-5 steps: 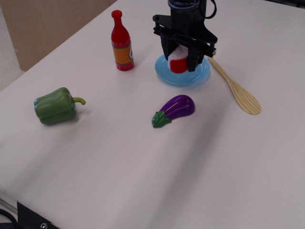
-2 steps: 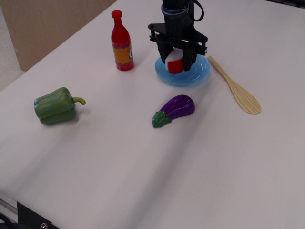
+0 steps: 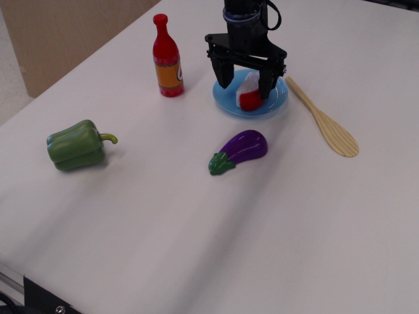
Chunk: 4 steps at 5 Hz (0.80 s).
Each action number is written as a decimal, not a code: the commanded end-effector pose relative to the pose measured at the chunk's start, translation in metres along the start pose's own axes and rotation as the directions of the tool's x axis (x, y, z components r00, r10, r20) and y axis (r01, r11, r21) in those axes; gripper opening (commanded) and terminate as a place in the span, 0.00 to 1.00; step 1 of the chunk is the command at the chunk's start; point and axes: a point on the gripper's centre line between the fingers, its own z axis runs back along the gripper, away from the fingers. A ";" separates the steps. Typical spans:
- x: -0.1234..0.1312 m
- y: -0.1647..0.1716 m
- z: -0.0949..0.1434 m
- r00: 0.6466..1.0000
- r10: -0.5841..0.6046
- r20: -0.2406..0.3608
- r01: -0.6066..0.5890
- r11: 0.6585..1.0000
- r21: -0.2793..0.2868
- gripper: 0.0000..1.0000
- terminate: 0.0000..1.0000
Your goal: Put sushi on plate
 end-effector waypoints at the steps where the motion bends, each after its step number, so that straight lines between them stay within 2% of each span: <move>1: -0.010 -0.013 0.070 0.994 -0.038 0.101 0.035 0.999 0.037 1.00 0.00; 2: -0.034 -0.026 0.087 0.995 -0.099 0.025 0.099 0.995 0.005 1.00 0.00; 3: -0.034 -0.026 0.087 0.995 -0.099 0.025 0.099 0.995 0.005 1.00 0.00; 4: -0.034 -0.026 0.087 0.995 -0.099 0.025 0.099 0.995 0.005 1.00 1.00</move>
